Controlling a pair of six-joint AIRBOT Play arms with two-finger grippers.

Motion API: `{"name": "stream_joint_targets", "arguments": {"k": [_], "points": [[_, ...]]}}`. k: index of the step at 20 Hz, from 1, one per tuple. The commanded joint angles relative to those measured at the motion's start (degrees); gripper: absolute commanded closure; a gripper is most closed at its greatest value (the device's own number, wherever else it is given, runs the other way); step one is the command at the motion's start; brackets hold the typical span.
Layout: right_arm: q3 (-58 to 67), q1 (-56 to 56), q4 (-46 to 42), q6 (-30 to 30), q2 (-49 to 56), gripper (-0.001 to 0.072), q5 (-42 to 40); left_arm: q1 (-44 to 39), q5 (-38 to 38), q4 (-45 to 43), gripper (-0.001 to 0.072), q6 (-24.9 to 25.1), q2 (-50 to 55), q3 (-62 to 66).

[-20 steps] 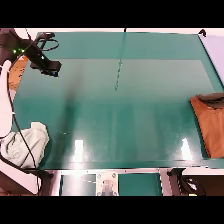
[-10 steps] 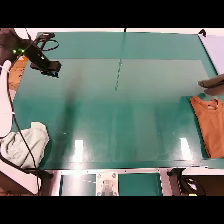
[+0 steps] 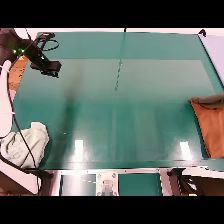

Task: Fold the shirts.

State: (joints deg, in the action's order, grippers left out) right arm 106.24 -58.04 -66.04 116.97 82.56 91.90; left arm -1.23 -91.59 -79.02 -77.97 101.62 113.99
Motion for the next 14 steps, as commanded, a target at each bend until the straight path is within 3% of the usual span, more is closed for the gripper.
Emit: {"name": "stream_joint_targets", "arguments": {"k": [1, 5, 6, 8, 11, 14], "points": [[-6.3, -1.8, -11.3, -1.0, -3.5, 0.0695, 5.3, 0.0, 0.0, 0.0, 0.0682, 0.0, 0.0, 0.0], [-15.8, -4.5, -16.4, -2.8, -6.3, 0.0692, 7.3, 0.0, -0.7, 0.0, 0.0682, 0.0, 0.0, 0.0], [-17.8, -4.6, -18.6, -3.3, -6.5, 0.0613, 8.0, 0.0, -0.7, 0.0, 0.0682, 0.0, 0.0, 0.0], [-20.6, -4.8, -22.6, -5.3, -6.4, 0.0191, 11.6, 0.0, -0.8, 0.0, 0.0682, 0.0, 0.0, 0.0], [-20.3, -4.8, -22.9, -6.4, -6.4, 0.018, 13.4, 0.0, -0.8, 0.4, 0.0683, -0.2, 0.0, 0.0], [-18.1, -2.9, -17.0, -6.4, -6.4, 0.0181, 11.8, 0.0, -0.1, 2.5, 0.0684, -1.1, -0.8, 0.0]]}}
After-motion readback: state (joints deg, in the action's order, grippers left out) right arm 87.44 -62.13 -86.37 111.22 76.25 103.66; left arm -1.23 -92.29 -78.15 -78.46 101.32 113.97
